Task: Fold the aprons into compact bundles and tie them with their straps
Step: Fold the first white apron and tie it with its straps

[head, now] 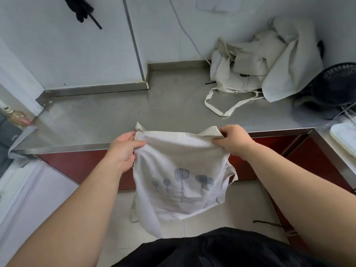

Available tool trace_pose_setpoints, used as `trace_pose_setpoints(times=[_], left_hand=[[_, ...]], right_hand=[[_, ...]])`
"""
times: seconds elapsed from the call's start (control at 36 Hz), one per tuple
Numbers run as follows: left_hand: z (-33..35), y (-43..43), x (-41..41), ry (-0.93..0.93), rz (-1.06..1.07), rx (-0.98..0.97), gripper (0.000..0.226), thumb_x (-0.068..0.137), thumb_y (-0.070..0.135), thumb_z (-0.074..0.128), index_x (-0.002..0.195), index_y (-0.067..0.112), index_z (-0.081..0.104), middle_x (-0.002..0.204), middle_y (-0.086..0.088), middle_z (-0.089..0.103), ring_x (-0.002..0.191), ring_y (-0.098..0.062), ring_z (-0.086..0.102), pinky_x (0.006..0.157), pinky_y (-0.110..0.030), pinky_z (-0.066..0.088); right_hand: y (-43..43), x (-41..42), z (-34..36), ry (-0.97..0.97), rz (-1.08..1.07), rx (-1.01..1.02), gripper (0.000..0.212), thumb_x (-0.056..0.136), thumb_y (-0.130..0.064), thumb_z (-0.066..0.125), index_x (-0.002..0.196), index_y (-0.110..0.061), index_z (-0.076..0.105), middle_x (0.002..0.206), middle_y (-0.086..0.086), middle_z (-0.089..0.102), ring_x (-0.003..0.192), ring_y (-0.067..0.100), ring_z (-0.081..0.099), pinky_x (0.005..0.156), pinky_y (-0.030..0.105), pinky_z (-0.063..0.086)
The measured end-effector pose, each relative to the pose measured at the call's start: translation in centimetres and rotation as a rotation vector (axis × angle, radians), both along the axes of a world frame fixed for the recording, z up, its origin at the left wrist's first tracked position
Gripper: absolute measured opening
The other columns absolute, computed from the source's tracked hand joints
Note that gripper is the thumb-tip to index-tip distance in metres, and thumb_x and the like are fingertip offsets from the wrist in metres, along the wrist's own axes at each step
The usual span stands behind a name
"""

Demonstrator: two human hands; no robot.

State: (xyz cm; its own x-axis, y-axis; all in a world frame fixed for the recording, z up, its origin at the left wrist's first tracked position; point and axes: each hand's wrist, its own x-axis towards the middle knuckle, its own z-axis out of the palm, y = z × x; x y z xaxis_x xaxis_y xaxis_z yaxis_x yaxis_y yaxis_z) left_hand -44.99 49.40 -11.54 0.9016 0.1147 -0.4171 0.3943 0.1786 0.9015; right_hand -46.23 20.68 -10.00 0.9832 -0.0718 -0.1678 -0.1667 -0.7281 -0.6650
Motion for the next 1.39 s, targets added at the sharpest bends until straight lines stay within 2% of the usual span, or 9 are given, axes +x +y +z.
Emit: trace_pose_setpoints(times=[0.19,0.36,0.5,0.67,0.83,0.92,1.06,1.19,1.39], left_hand=[[1.2,-1.0,0.1,-0.155,-0.049,0.318,0.027,0.081,-0.01,0.063,0.074,0.016,0.059,0.058,0.007,0.064,0.058,-0.009,0.058,0.058,-0.021,0.046],[3.9,-2.4,1.2,-0.65,0.245,0.915,0.006,0.084,0.015,0.06,0.085,0.02,0.057,0.085,-0.005,0.058,0.073,-0.022,0.053,0.066,-0.029,0.038],[4.7,-3.0,2.3,-0.49,0.017,1.173,0.004,0.085,0.013,0.054,0.088,0.011,0.055,0.084,-0.01,0.062,0.081,-0.032,0.055,0.062,-0.031,0.031],[6.0,-4.3,3.0,-0.469,0.066,1.092,0.003,0.087,0.014,0.053,0.089,0.011,0.053,0.081,-0.007,0.059,0.08,-0.03,0.055,0.063,-0.03,0.031],[7.2,-5.6,3.7,-0.453,0.055,1.122,0.006,0.09,0.017,0.048,0.086,0.012,0.047,0.075,-0.007,0.056,0.076,-0.031,0.052,0.061,-0.034,0.034],[7.7,-6.8,4.2,-0.455,0.109,0.779,0.012,0.089,0.014,0.047,0.078,0.018,0.043,0.07,-0.005,0.06,0.063,-0.021,0.063,0.059,-0.031,0.051],[9.1,-8.9,5.8,-0.487,0.229,0.455,0.019,0.093,0.009,0.046,0.079,0.022,0.043,0.075,-0.002,0.063,0.064,-0.012,0.066,0.059,-0.026,0.051],[10.2,-10.3,7.7,-0.551,0.306,0.352,0.02,0.089,0.013,0.049,0.081,0.03,0.043,0.098,-0.009,0.066,0.084,-0.019,0.069,0.079,-0.038,0.057],[9.7,-11.8,10.3,-0.609,0.371,0.309,0.01,0.073,0.031,0.053,0.079,0.03,0.045,0.074,0.004,0.066,0.089,-0.029,0.067,0.089,-0.054,0.05]], right_hand=[[0.3,0.7,1.0,-0.137,-0.101,-0.072,0.027,0.093,-0.02,0.048,0.069,-0.016,0.036,0.069,-0.002,0.043,0.077,0.025,0.042,0.06,0.031,0.023],[1.3,1.0,4.4,-0.392,-0.166,0.036,0.01,0.093,-0.013,0.043,0.085,-0.013,0.036,0.079,0.007,0.048,0.076,0.03,0.042,0.062,0.035,0.033],[0.4,2.3,5.3,-0.16,-0.111,-0.121,0.017,0.091,-0.009,0.035,0.074,-0.015,0.034,0.087,0.011,0.053,0.082,0.028,0.042,0.067,0.032,0.033],[0.3,3.0,6.2,-0.285,-0.139,-0.013,0.028,0.089,-0.008,0.036,0.111,-0.005,0.052,0.103,0.012,0.059,0.095,0.032,0.052,0.076,0.037,0.042],[-0.7,4.2,7.2,-0.309,-0.17,0.121,0.029,0.086,-0.007,0.033,0.105,-0.007,0.055,0.098,0.012,0.06,0.091,0.033,0.055,0.078,0.044,0.05],[-1.1,4.8,8.1,-0.335,-0.249,0.301,0.031,0.081,-0.004,0.031,0.101,-0.006,0.054,0.093,0.014,0.059,0.085,0.033,0.055,0.071,0.043,0.053],[-2.1,6.1,9.9,-0.352,-0.279,0.652,0.026,0.083,0.0,0.034,0.092,-0.011,0.056,0.078,0.002,0.053,0.066,0.015,0.05,0.074,0.038,0.057],[-3.3,7.4,10.8,-0.409,-0.247,0.671,0.015,0.085,-0.013,0.045,0.092,-0.018,0.058,0.084,-0.005,0.058,0.082,0.014,0.055,0.093,0.044,0.051],[-5.2,9.4,10.5,-0.443,-0.128,0.574,0.018,0.093,-0.021,0.045,0.109,-0.025,0.052,0.101,-0.01,0.058,0.102,0.016,0.057,0.093,0.033,0.048]])
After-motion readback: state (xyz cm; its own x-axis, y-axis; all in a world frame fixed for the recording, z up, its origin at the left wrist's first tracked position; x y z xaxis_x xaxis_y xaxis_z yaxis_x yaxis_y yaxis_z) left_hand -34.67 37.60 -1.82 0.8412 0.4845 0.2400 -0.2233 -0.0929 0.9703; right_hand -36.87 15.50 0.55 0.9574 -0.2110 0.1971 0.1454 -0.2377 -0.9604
